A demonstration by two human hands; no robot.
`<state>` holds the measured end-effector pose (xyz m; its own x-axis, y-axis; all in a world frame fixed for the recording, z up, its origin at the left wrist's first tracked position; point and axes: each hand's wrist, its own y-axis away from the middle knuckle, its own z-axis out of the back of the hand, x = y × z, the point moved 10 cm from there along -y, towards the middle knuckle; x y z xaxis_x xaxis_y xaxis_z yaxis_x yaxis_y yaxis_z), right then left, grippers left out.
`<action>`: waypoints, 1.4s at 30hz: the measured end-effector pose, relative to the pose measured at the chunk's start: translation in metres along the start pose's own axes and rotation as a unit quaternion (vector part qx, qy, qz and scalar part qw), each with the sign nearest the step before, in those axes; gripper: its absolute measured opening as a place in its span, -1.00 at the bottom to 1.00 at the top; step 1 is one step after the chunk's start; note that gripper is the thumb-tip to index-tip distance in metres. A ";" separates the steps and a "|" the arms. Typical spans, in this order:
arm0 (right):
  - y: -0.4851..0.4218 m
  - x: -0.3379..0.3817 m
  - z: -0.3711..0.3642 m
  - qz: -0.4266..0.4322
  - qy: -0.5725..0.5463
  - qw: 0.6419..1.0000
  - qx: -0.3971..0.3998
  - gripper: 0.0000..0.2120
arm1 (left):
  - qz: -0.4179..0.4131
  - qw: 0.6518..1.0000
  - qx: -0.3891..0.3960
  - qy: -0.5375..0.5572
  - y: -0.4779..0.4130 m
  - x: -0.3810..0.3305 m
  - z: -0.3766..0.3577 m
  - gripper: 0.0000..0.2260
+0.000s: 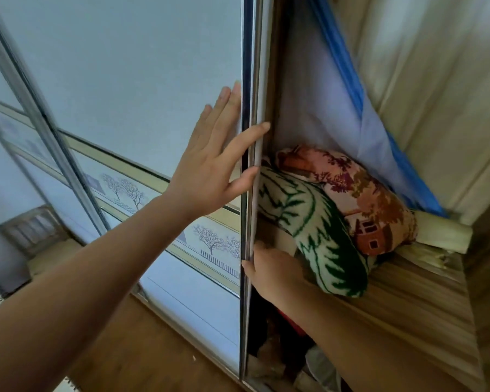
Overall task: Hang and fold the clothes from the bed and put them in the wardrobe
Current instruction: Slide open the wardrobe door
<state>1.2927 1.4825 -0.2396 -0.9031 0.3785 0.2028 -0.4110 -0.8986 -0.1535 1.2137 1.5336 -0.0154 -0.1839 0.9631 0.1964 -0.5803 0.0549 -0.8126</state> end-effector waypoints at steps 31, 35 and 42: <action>-0.090 0.083 -0.034 0.043 -0.235 0.958 0.160 -0.47 | 0.233 0.970 0.052 0.044 0.065 0.125 0.001 -0.42; -0.086 0.080 -0.027 0.075 -0.174 0.966 0.176 -0.42 | 0.248 0.961 0.087 0.080 0.070 0.124 0.005 -0.39; -0.072 0.078 -0.011 0.168 -0.143 0.955 0.198 -0.71 | 0.454 0.835 0.311 -0.012 0.199 0.114 0.019 -0.41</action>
<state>1.2502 1.5794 -0.2231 -0.8813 0.0292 0.4717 0.0257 -0.9937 0.1095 1.0625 1.6499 -0.1442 -0.7839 0.5270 -0.3283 -0.4914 -0.8498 -0.1908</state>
